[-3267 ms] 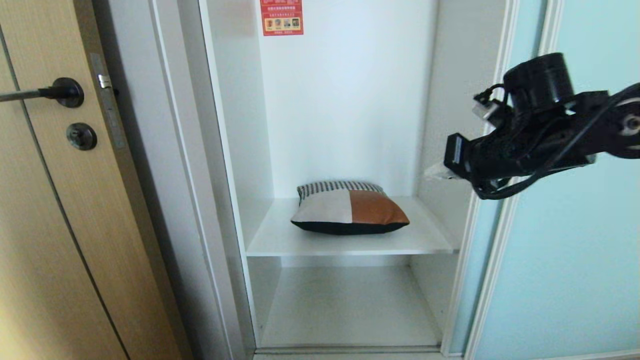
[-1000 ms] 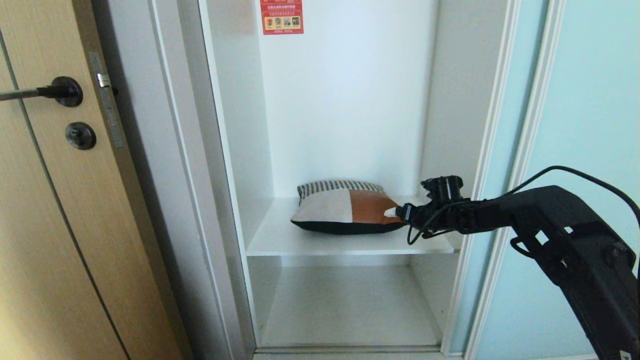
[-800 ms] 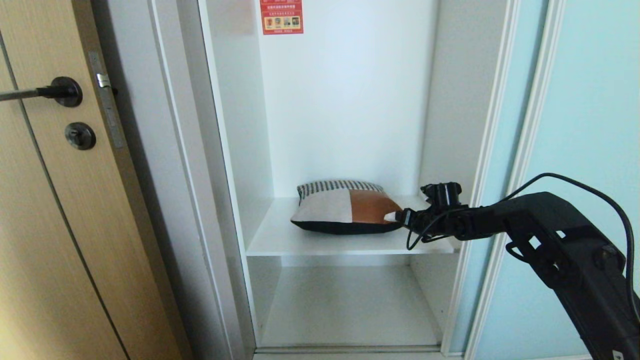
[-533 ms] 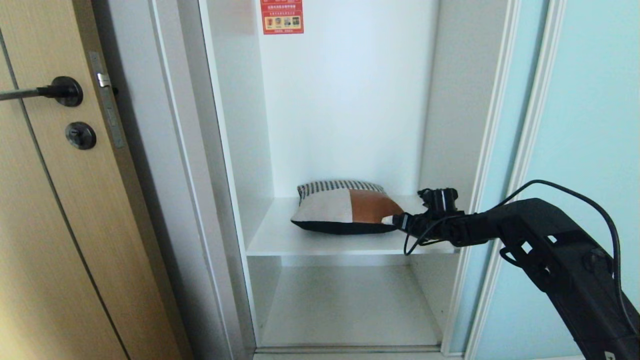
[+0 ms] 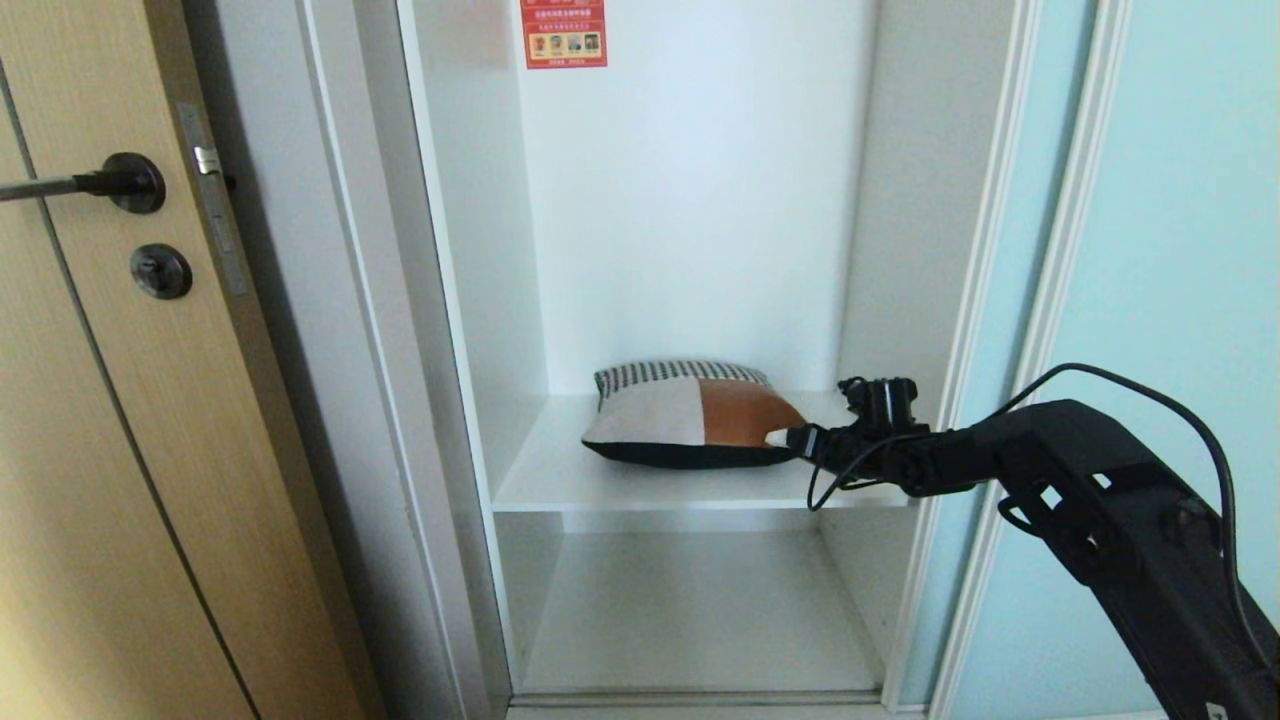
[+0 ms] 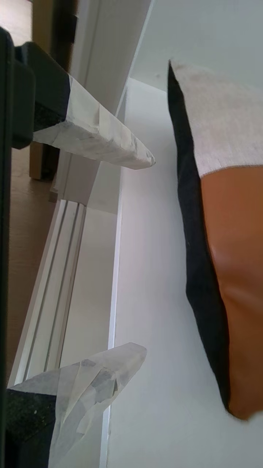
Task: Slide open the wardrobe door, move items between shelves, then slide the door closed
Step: Place the pillow on the lower shelf
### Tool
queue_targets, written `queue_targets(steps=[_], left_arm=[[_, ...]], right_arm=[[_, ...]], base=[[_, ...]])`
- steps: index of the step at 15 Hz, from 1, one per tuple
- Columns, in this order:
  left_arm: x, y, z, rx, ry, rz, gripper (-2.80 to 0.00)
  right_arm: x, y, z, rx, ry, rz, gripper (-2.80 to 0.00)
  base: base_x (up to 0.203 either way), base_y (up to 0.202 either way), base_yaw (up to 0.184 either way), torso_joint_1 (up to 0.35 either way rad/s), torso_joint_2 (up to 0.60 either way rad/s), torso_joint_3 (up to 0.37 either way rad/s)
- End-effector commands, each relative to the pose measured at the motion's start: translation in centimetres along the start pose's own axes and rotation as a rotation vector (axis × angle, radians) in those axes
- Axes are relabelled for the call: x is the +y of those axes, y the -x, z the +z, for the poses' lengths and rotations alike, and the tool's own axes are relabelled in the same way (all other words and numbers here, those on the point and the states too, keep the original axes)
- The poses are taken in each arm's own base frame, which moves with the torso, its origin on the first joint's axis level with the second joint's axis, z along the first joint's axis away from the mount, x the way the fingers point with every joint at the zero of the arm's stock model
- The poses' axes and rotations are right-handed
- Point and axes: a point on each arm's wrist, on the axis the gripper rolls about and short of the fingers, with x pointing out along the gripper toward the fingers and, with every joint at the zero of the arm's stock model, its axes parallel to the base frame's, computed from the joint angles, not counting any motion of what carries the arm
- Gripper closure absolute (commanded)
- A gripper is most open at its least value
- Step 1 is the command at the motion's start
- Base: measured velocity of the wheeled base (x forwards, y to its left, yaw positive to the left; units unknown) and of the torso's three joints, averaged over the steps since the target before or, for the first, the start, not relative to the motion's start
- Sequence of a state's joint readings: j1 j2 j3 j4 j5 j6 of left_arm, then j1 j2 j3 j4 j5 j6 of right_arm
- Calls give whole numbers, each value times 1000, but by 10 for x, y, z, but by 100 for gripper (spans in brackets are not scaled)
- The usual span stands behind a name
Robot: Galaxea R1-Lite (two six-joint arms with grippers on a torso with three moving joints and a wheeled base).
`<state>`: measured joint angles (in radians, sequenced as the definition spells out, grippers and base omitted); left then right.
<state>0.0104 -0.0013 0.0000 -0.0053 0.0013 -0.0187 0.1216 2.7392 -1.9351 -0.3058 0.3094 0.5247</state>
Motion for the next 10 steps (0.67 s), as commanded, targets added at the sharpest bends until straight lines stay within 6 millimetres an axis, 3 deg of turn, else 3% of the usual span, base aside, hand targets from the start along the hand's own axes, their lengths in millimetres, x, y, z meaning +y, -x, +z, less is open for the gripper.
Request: queue_targets(steps=[1,10], left_arm=[[0,0,0,3,-18,2,0],[0,0,0,0,-2,1,0]], right_arm=[[9,8,11,-26,2,5,-280],[9,10,11,-15,-4,-5,-280]], base=[[0,0,0,0,0,0],[0,0,0,0,0,0]])
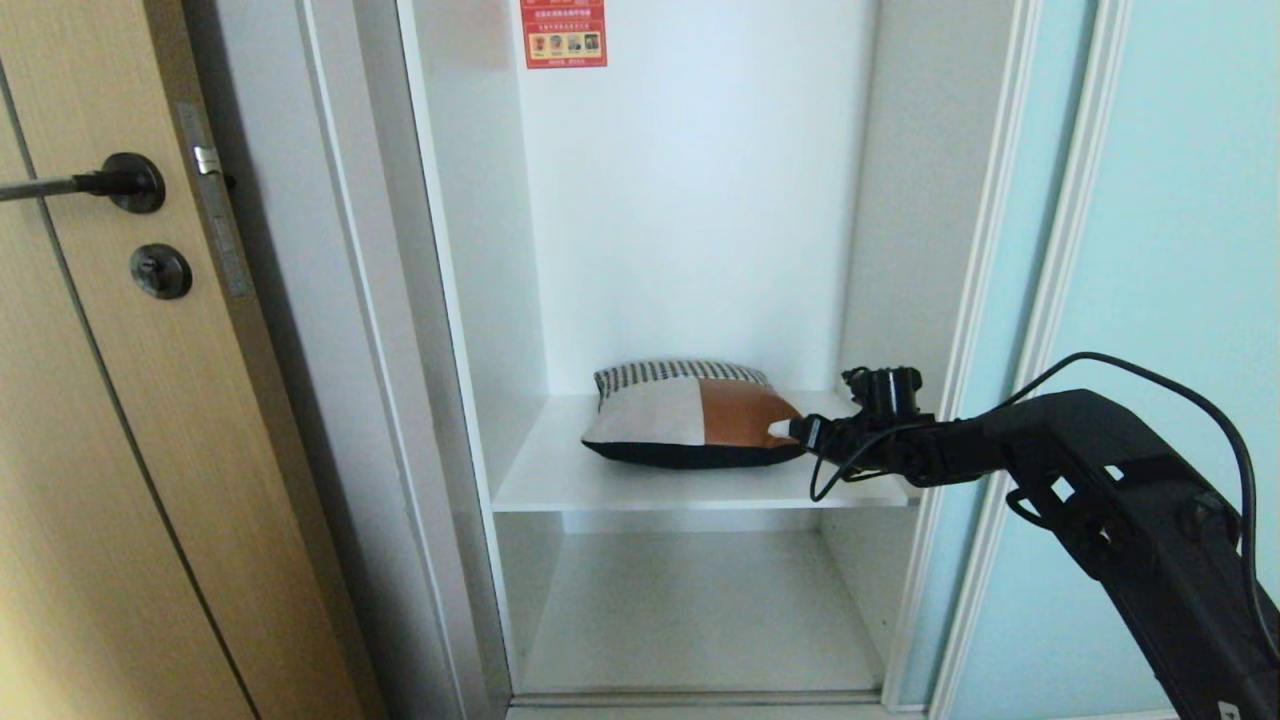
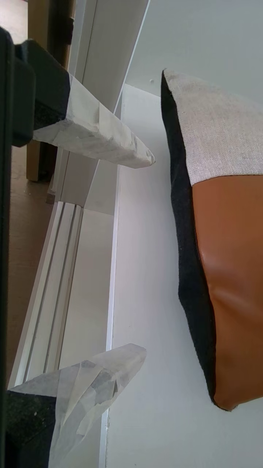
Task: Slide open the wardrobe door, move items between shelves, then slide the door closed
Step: Place the pillow on the lower shelf
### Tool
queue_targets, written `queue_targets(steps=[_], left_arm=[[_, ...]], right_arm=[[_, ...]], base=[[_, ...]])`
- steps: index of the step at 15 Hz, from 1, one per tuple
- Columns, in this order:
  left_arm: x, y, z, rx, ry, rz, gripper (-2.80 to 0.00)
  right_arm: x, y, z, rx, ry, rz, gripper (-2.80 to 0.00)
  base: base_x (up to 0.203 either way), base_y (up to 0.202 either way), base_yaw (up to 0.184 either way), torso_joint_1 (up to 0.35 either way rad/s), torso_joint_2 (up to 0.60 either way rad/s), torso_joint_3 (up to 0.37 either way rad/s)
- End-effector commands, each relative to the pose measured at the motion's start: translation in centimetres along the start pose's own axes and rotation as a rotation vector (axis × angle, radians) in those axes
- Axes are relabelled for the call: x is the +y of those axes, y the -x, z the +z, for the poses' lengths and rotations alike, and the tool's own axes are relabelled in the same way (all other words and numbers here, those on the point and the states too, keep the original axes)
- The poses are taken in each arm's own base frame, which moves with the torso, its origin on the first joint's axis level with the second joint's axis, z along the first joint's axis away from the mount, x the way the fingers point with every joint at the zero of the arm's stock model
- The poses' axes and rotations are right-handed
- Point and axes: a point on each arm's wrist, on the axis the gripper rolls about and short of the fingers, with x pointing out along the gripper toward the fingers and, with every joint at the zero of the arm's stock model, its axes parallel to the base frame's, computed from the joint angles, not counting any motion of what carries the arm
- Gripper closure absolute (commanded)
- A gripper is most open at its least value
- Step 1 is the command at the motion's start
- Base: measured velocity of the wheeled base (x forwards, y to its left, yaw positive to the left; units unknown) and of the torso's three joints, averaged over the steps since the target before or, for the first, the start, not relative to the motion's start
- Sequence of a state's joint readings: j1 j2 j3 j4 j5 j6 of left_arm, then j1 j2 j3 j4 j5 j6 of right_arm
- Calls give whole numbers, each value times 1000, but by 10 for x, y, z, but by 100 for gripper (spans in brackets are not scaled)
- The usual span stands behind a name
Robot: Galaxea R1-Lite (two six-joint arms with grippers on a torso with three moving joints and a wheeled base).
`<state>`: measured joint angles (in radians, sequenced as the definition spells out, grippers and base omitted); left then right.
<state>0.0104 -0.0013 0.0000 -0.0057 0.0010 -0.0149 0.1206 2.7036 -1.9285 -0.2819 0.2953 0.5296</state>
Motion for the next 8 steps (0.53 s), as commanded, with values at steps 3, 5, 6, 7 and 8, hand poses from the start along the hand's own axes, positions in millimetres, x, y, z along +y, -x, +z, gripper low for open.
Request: queue_targets(steps=[3,5,6,7,8], left_arm=[[0,0,0,2,0,1,0],[0,0,0,2,0,1,0],[0,0,0,2,1,1,0],[0,0,0,2,2,1,0],[0,0,0,2,2,1,0]], right_arm=[[2,1,2,-5,0,8,-280],[1,1,2,-2,-2,4,-280],[-1,0,0,3,-5,0,-280],[-4,-1,-3,12,-10,-8,-280],[-7,-2,-6,27,-17,-19,-280]], base=[[45,0,-2,-2,1,0],[195,0,0,7,3,1],[177,0,1,2,-5,-6],[97,0,-1,5,1,4],[0,0,0,0,0,0]])
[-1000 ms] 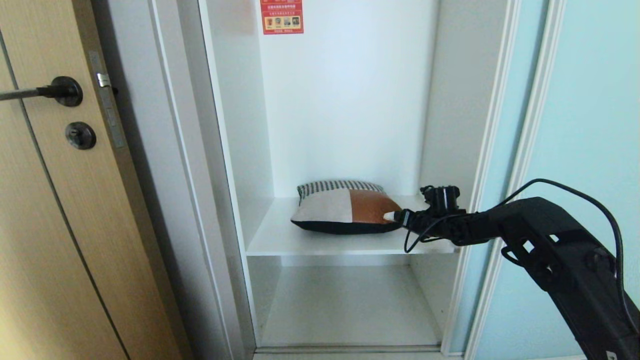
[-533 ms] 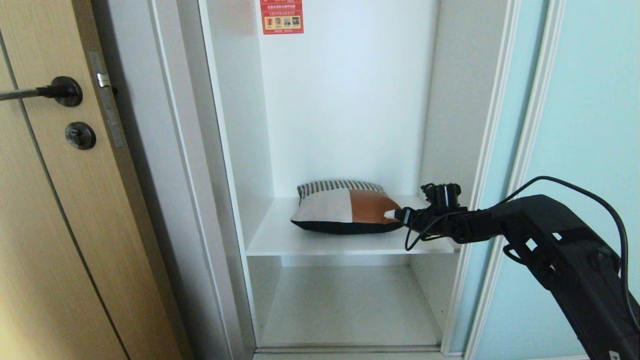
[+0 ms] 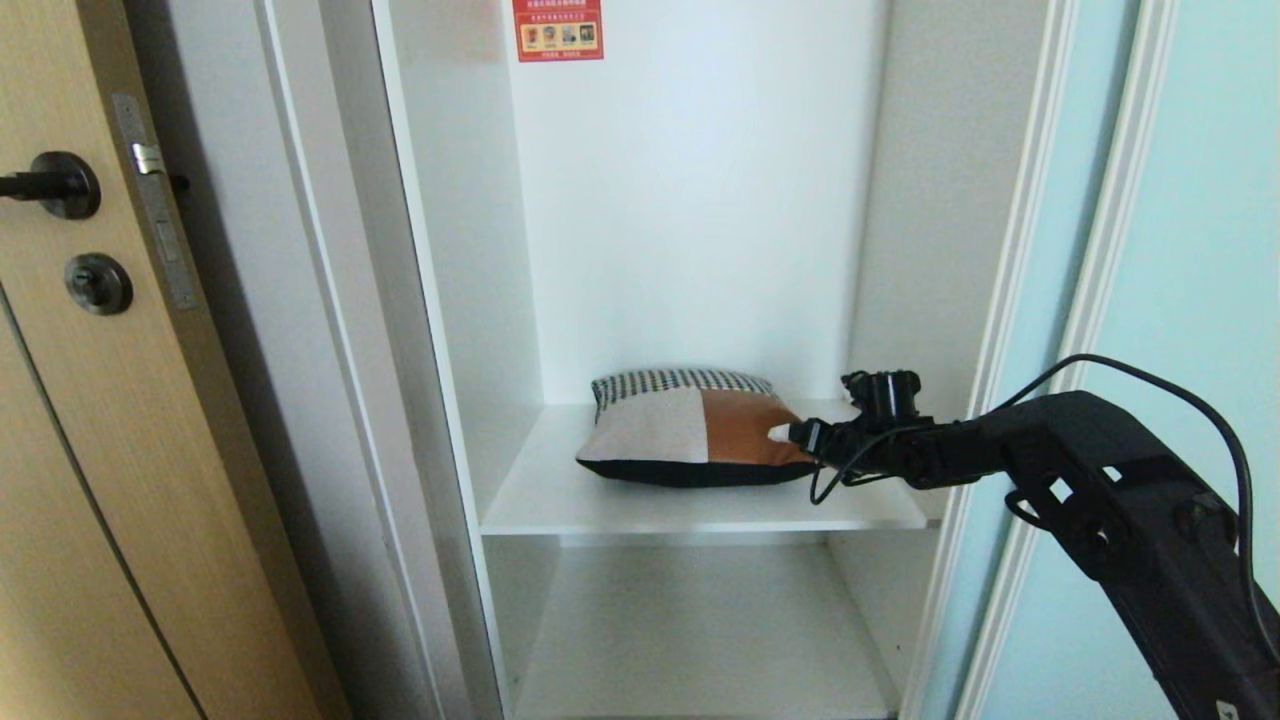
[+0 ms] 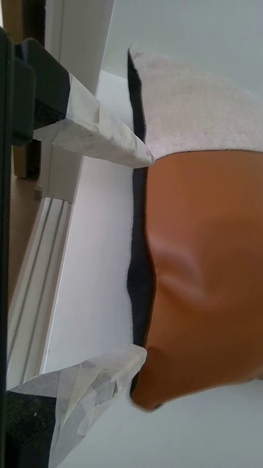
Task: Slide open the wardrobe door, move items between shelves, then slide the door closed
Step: Place the pillow on the lower shelf
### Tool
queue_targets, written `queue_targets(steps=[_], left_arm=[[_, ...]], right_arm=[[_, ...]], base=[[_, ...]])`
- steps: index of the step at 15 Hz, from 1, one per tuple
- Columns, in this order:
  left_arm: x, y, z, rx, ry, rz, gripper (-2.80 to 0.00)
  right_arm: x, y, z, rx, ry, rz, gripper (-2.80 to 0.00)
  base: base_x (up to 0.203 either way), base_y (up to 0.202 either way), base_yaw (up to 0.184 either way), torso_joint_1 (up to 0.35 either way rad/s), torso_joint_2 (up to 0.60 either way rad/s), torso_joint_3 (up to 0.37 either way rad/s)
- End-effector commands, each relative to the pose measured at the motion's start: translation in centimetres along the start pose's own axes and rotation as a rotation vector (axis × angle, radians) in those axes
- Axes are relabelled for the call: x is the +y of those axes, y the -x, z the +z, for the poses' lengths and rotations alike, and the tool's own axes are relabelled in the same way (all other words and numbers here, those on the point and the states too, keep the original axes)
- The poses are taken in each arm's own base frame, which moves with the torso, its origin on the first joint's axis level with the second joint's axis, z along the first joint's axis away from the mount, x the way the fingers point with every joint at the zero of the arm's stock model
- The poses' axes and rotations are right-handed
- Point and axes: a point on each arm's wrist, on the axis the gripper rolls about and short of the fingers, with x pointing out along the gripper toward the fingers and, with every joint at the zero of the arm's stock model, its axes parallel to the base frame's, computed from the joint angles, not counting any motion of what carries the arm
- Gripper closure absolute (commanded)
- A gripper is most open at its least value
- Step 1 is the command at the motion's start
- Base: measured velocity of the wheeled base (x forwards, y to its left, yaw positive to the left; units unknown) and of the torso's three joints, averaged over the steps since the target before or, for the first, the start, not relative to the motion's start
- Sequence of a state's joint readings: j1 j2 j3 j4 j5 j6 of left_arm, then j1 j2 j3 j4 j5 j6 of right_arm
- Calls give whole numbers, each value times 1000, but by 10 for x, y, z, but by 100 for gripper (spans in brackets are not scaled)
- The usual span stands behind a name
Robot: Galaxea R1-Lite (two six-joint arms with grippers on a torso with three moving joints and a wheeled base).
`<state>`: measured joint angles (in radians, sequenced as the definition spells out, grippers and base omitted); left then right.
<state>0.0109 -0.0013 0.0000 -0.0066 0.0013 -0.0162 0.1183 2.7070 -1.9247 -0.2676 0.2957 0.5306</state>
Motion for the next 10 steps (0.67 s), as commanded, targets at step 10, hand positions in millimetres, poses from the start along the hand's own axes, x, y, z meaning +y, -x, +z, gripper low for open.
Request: queue_targets(steps=[10], left_arm=[[0,0,0,3,1,0,0]], right_arm=[[-26,-13,-16,22,-20,-45,-280]], base=[[0,0,0,0,0,0]])
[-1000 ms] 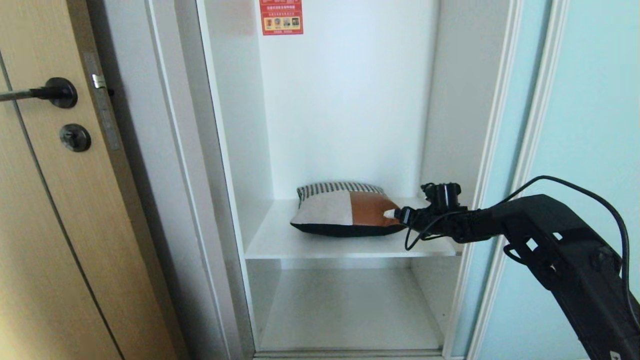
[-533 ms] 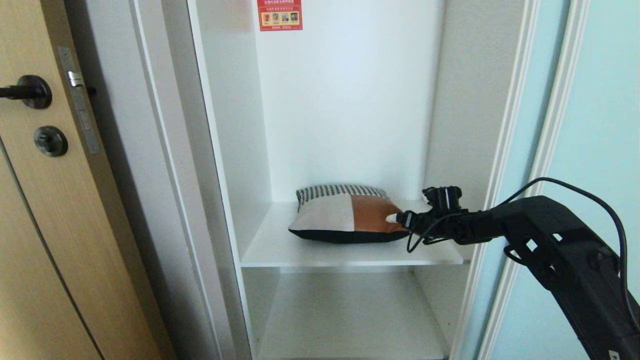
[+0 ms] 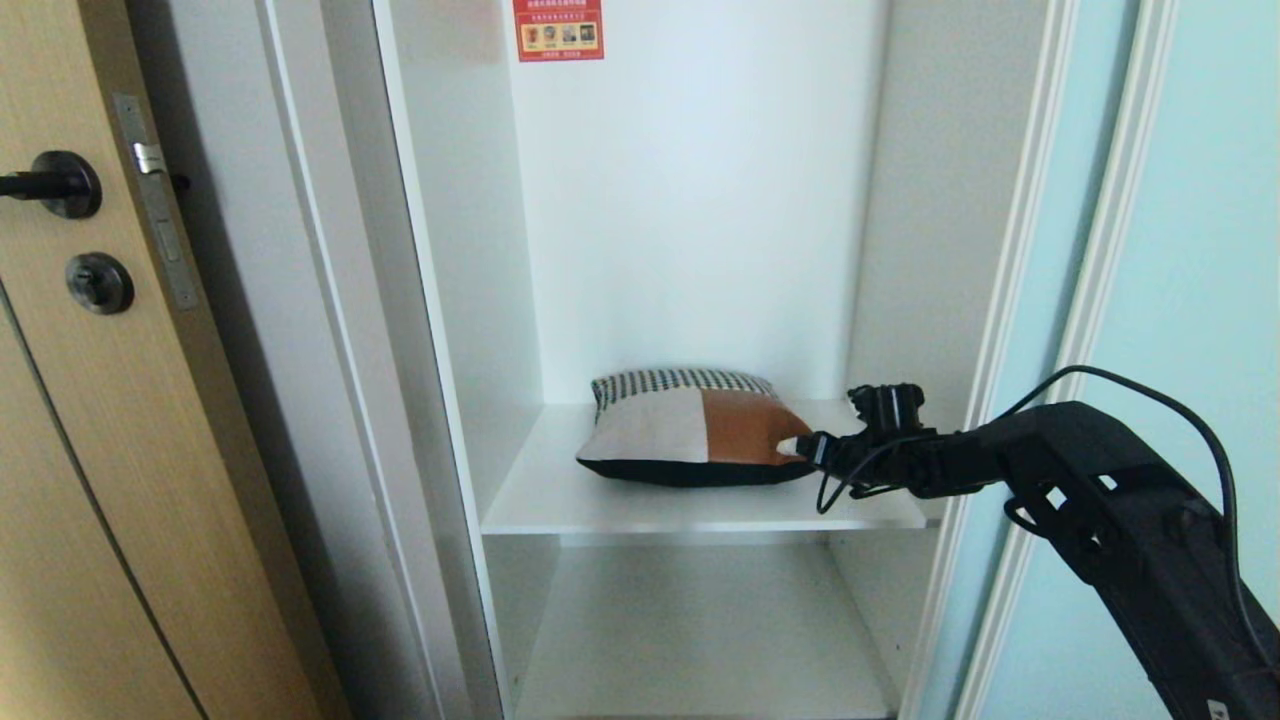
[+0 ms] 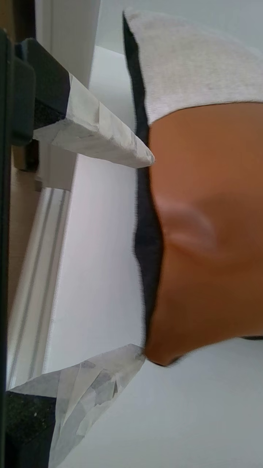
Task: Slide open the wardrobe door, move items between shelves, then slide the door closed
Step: Place the pillow on the lower shelf
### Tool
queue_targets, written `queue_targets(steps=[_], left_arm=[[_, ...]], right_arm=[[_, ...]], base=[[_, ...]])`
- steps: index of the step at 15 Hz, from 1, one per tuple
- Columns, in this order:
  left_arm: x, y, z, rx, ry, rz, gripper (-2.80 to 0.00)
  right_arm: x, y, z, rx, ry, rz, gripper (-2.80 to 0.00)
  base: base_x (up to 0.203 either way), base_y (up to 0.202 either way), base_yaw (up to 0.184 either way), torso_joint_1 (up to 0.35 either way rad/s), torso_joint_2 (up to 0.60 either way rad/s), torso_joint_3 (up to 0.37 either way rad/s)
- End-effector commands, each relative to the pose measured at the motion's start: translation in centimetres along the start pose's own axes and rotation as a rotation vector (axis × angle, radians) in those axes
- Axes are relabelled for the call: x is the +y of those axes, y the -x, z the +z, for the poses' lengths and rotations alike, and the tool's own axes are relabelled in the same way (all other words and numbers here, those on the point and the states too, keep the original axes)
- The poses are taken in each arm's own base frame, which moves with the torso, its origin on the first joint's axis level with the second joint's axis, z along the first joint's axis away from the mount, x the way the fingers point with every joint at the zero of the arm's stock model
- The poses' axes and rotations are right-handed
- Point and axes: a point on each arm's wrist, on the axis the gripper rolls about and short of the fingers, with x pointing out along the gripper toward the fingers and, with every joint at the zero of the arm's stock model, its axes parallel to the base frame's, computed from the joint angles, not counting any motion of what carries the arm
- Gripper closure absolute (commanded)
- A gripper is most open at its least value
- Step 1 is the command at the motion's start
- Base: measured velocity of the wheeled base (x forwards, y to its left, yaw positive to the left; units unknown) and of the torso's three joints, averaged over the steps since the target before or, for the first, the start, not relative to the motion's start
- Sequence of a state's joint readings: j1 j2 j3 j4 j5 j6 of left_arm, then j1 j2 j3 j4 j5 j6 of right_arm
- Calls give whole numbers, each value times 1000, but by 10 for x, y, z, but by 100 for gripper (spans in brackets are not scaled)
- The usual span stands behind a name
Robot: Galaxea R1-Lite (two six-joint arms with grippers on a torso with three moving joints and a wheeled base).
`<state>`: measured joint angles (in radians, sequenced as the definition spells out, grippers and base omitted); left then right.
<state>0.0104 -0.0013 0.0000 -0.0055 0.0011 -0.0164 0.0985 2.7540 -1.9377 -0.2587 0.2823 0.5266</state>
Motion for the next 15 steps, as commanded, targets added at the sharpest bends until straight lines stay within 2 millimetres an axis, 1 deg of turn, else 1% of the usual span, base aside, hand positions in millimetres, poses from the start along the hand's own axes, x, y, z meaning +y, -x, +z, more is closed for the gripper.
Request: queue_targets(steps=[1,5,9,12,15], left_arm=[[0,0,0,2,0,1,0],[0,0,0,2,0,1,0],[0,0,0,1,0,1,0],[0,0,0,2,0,1,0],[0,0,0,2,0,1,0]], right_arm=[[-6,-8,-7,-15,5,9,-280],[-6,-8,0,-79,35,41,-280],[-11,-15,-5,-144,104,17,-280],[-15,-19,-11,-123,104,10,-280],[-15,-19,-12,-121,103,8,-280]], base=[[0,0,0,0,0,0],[0,0,0,0,0,0],[0,0,0,0,0,0],[0,0,0,0,0,0],[0,0,0,0,0,0]])
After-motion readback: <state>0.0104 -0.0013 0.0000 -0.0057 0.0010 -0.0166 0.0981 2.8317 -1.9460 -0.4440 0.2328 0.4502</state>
